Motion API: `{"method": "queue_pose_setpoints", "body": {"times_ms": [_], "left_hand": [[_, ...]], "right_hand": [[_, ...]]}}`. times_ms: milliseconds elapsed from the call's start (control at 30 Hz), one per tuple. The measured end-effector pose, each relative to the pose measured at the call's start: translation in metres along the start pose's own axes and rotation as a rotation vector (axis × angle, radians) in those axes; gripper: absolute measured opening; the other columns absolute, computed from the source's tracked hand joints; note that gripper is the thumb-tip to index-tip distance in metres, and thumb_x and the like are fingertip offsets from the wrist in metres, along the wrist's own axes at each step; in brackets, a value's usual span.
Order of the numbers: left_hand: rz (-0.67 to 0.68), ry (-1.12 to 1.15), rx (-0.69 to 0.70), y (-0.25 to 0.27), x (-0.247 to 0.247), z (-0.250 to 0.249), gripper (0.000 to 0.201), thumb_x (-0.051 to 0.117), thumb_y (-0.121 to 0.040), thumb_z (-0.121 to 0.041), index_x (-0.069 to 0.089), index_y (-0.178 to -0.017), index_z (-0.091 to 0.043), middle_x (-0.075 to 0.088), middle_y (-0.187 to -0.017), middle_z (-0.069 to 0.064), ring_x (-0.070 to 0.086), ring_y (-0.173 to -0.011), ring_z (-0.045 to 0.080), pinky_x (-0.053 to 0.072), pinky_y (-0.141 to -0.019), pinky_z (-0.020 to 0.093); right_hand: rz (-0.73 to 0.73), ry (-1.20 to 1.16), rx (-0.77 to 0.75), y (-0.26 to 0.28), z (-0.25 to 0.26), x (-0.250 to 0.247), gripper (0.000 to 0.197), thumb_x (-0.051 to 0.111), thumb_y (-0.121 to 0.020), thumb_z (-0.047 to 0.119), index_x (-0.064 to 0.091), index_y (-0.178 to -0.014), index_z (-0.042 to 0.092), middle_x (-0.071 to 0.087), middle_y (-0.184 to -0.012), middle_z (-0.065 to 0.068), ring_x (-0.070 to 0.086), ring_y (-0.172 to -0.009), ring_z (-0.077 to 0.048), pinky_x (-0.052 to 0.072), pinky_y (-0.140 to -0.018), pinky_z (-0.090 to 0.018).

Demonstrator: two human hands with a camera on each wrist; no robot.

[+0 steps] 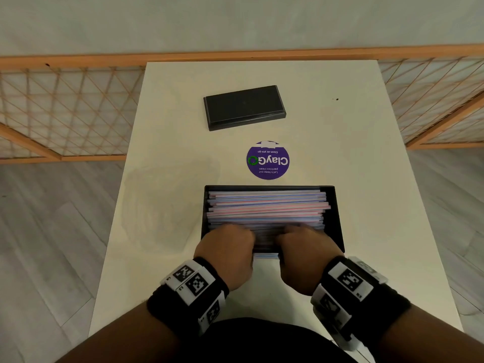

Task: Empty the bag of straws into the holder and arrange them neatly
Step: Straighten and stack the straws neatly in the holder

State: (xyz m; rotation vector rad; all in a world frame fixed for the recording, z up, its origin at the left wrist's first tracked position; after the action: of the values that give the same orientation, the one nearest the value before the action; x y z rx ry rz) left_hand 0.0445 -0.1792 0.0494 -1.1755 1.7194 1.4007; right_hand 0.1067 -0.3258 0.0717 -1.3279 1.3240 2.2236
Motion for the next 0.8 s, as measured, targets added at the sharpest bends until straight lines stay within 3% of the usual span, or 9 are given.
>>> {"method": "queue_pose_setpoints", "body": {"times_ms": [233,333,400,467,500,567,667,800], "left_hand": [[-0.134,0.07,0.067,-0.001,-0.009,0.003,0.016,0.063,-0.089,-0.031,0.065,-0.099,-0.019,0.066,-0.102,-0.001,0.064,-0.096,0.022,0.054,-0.079,0.032],[-0.366,0.112,0.184,0.008,-0.023,0.005,0.046,0.078,-0.067,-0.042,0.053,-0.099,-0.02,0.059,-0.101,0.001,0.057,-0.094,0.024,0.047,-0.076,0.033],[-0.428,0.071,0.13,0.009,-0.029,0.012,0.079,0.077,-0.057,-0.058,0.047,-0.12,-0.02,0.052,-0.129,0.004,0.049,-0.119,0.027,0.044,-0.095,0.044],[-0.259,-0.011,0.019,0.002,-0.031,0.022,0.119,0.071,-0.057,-0.072,0.018,-0.15,-0.021,0.012,-0.164,0.007,0.012,-0.151,0.03,0.017,-0.119,0.054],[-0.166,-0.067,-0.012,-0.003,-0.029,0.027,0.13,0.067,-0.06,-0.078,-0.002,-0.155,-0.023,-0.01,-0.167,0.002,-0.009,-0.154,0.028,0.002,-0.121,0.056],[-0.103,-0.118,-0.015,-0.012,-0.022,0.034,0.132,0.06,-0.065,-0.082,-0.021,-0.153,-0.024,-0.028,-0.164,0.0,-0.024,-0.152,0.026,-0.007,-0.123,0.058],[-0.156,-0.089,0.013,-0.014,-0.015,0.036,0.128,0.057,-0.065,-0.081,-0.01,-0.157,-0.021,-0.015,-0.168,0.004,-0.016,-0.155,0.026,-0.001,-0.123,0.058],[-0.213,-0.098,0.013,-0.02,-0.011,0.036,0.13,0.054,-0.063,-0.086,-0.005,-0.158,-0.02,-0.01,-0.169,0.006,-0.01,-0.155,0.028,0.0,-0.122,0.055]], "right_hand": [[-0.042,0.0,-0.002,-0.001,0.0,-0.005,0.026,0.051,-0.086,0.032,0.065,-0.107,0.026,0.057,-0.113,0.005,0.052,-0.113,-0.023,0.042,-0.092,-0.034],[-0.278,0.045,-0.063,0.008,0.002,-0.011,0.032,0.066,-0.071,0.045,0.066,-0.095,0.024,0.062,-0.099,0.001,0.059,-0.094,-0.027,0.048,-0.081,-0.041],[-0.39,0.032,-0.073,0.011,0.004,-0.011,0.058,0.067,-0.061,0.059,0.063,-0.106,0.022,0.061,-0.108,-0.003,0.057,-0.098,-0.029,0.05,-0.081,-0.045],[-0.329,0.058,-0.085,0.003,0.003,-0.008,0.084,0.06,-0.061,0.067,0.053,-0.13,0.02,0.05,-0.139,-0.011,0.047,-0.127,-0.037,0.043,-0.098,-0.054],[-0.27,0.064,-0.098,-0.002,0.002,-0.006,0.091,0.057,-0.063,0.068,0.046,-0.139,0.019,0.039,-0.151,-0.013,0.037,-0.138,-0.039,0.037,-0.105,-0.058],[-0.188,0.086,-0.14,-0.009,-0.001,0.002,0.09,0.059,-0.066,0.065,0.041,-0.141,0.019,0.033,-0.156,-0.013,0.029,-0.144,-0.038,0.03,-0.11,-0.06],[-0.198,0.084,-0.158,-0.009,-0.003,0.006,0.079,0.061,-0.066,0.063,0.048,-0.132,0.02,0.042,-0.151,-0.01,0.036,-0.141,-0.035,0.033,-0.108,-0.06],[-0.174,0.017,-0.127,-0.018,-0.004,-0.001,0.086,0.053,-0.076,0.066,0.027,-0.147,0.023,0.016,-0.163,-0.003,0.008,-0.151,-0.029,0.014,-0.119,-0.056]]}}
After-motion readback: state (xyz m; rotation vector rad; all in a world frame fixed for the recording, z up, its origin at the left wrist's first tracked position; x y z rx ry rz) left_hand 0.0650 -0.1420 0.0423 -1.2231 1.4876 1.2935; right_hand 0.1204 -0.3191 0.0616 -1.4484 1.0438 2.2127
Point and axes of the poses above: each hand's wrist, its own y-axis away from the middle knuckle, its own x-axis out of the palm, z = x × y, the point moved 1 cm from there along -y, towards the middle knuckle
